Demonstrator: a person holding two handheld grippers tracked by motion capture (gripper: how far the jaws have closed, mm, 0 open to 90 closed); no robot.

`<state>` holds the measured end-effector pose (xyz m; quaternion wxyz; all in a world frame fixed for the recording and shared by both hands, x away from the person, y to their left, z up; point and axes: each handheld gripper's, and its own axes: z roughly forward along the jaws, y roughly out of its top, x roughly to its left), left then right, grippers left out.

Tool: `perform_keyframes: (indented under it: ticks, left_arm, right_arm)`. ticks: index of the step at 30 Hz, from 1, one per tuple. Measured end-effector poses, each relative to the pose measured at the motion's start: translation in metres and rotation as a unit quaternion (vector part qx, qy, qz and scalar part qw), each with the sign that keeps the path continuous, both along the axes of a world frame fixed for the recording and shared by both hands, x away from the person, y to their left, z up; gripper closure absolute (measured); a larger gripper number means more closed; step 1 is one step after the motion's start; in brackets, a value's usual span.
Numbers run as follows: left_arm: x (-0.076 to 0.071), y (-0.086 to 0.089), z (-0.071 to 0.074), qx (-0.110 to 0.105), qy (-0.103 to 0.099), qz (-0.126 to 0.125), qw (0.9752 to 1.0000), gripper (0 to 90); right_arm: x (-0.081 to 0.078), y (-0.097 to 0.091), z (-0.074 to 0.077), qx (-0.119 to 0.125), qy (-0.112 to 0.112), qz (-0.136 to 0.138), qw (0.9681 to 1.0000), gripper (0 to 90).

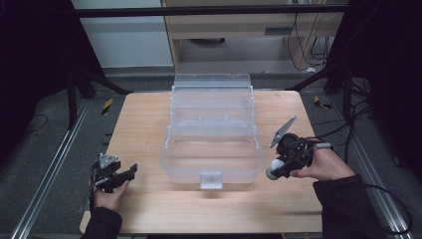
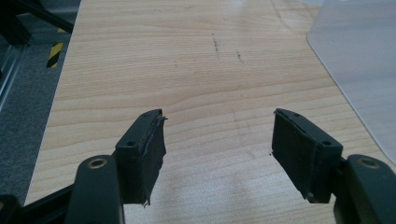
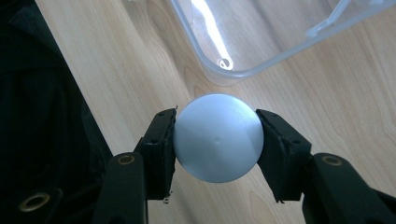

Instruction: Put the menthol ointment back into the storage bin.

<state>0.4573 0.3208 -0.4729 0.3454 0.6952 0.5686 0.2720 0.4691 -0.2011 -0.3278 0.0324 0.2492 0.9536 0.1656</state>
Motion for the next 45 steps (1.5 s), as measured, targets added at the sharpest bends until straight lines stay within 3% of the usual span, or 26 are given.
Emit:
perform_keyframes:
  ticks: [7, 20, 26, 38, 45]
  left_arm:
    - [0.0, -0.001, 0.0, 0.001, 0.001, -0.002, 1.0, 34.1]
    - [0.0, 0.0, 0.0, 0.001, 0.001, -0.001, 1.0, 34.2]
    - [0.0, 0.0, 0.0, 0.0, 0.0, -0.001, 1.0, 34.2]
    - [0.0, -0.001, 0.001, 0.0, -0.001, -0.002, 1.0, 34.7]
    - [0.0, -0.001, 0.001, 0.0, -0.002, -0.002, 1.0, 34.8]
  right_arm:
    - [0.005, 0.007, 0.014, 0.003, -0.005, 0.0, 1.0, 50.2]
    - [0.018, 0.023, 0.025, 0.006, -0.013, 0.004, 0.9999, 50.2]
    - [0.028, 0.033, 0.029, 0.023, -0.02, 0.01, 0.9995, 50.2]
    - [0.044, 0.05, 0.021, 0.041, -0.028, 0.003, 0.9988, 50.2]
    - [0.048, 0.058, 0.011, 0.035, -0.031, 0.016, 0.9988, 50.2]
